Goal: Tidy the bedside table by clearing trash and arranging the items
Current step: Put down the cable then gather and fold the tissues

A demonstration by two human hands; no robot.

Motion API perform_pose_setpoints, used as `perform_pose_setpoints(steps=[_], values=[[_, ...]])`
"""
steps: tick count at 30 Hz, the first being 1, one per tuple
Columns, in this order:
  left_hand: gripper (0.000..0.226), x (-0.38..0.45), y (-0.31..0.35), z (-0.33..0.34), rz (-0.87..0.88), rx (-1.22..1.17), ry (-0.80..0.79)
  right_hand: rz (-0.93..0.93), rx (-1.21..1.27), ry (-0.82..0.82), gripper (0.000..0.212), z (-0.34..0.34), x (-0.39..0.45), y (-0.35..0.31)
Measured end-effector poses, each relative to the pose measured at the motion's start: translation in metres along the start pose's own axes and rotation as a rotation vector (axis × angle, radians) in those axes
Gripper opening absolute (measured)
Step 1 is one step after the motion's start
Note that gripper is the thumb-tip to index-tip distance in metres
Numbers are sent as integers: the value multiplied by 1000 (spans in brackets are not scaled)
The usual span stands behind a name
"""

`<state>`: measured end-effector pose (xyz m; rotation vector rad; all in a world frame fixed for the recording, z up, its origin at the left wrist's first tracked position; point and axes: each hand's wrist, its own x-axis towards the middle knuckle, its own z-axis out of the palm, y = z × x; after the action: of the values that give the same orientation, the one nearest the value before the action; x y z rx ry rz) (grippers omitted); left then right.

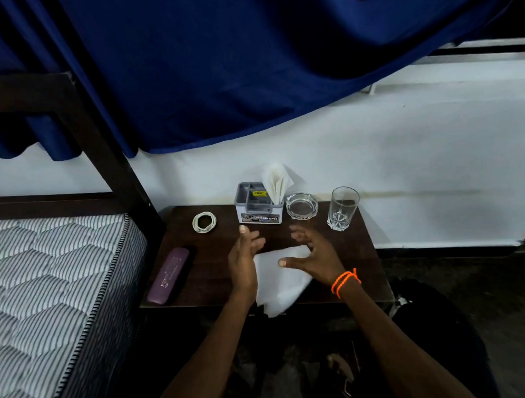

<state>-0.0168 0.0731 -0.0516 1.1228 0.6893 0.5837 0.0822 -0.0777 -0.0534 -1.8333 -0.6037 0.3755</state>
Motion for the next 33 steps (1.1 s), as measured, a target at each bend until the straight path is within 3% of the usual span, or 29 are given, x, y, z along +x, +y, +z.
perform_pose_setpoints(steps=[3,6,9,12,16,20,23,27,33], values=[[65,-6,0,-2,-15,162,-101,-23,-127,8,66,-2,1,2],[52,-13,-6,-9,139,510,-284,-8,-226,-13,49,-1,3,15],[66,-15,-21,-23,312,974,-479,-4,-350,-97,35,0,0,28],[76,-14,-39,-36,405,1191,-567,-55,-488,-125,32,1,-5,42],[65,-9,-40,-39,335,1185,-592,-86,-657,-198,47,-9,-7,32],[43,-6,-38,-42,309,1100,-611,-38,-915,-536,92,-24,-27,16],[37,-7,-38,-43,289,1068,-603,-68,-1153,-668,119,-32,-43,29],[38,-8,-38,-42,248,1054,-607,-202,-1291,-562,106,-37,-58,52],[37,-8,-40,-40,157,1018,-587,-261,-1166,-512,88,-34,-60,55]])
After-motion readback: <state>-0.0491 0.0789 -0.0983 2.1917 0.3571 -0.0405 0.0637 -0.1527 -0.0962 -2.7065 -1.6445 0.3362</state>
